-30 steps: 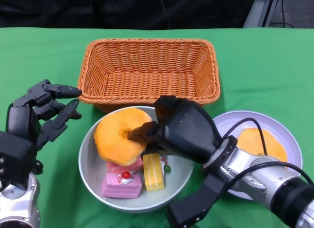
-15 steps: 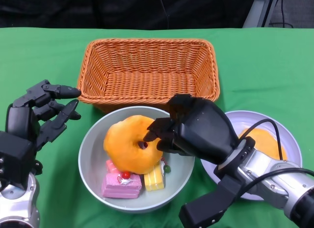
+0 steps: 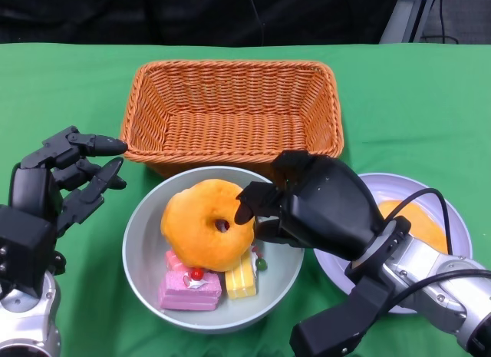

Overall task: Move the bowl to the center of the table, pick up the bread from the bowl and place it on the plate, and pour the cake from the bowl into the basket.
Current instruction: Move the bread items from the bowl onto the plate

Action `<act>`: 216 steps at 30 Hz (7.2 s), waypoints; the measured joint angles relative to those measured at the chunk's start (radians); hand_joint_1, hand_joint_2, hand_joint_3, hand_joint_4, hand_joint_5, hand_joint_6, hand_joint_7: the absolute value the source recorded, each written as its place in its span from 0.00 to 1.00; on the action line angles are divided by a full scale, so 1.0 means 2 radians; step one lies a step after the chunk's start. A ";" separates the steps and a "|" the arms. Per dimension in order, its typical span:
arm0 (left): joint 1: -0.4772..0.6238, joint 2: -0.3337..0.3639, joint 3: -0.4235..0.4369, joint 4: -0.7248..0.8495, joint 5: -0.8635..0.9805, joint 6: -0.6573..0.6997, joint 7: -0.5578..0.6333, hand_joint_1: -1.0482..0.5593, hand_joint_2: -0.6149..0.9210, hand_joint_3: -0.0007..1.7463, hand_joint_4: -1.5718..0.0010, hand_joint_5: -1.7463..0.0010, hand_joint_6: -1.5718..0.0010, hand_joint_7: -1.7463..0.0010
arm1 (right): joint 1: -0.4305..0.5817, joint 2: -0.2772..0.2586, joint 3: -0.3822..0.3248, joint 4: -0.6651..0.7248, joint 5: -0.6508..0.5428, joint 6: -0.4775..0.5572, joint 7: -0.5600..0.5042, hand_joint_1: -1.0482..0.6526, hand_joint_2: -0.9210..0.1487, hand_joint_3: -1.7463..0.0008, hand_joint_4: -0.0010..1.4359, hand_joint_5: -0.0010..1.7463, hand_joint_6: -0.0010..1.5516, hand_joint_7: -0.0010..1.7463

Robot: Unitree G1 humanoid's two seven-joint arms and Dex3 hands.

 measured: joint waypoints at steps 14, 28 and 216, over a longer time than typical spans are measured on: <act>0.000 -0.002 0.000 0.000 0.002 0.000 0.000 0.50 1.00 0.15 0.45 0.31 0.46 0.53 | 0.003 -0.002 0.017 -0.010 -0.046 0.036 0.049 0.31 0.13 1.00 0.55 0.02 0.43 0.00; 0.000 -0.002 -0.001 -0.001 0.004 0.000 0.000 0.48 1.00 0.14 0.46 0.31 0.46 0.53 | 0.006 0.017 0.037 -0.017 -0.079 0.093 0.057 0.30 0.13 1.00 0.53 0.01 0.39 0.00; -0.001 -0.004 0.002 0.000 -0.011 -0.008 -0.003 0.51 1.00 0.18 0.47 0.33 0.45 0.54 | 0.008 0.006 -0.007 -0.042 -0.002 0.011 0.068 0.16 0.05 1.00 0.45 0.02 0.28 0.00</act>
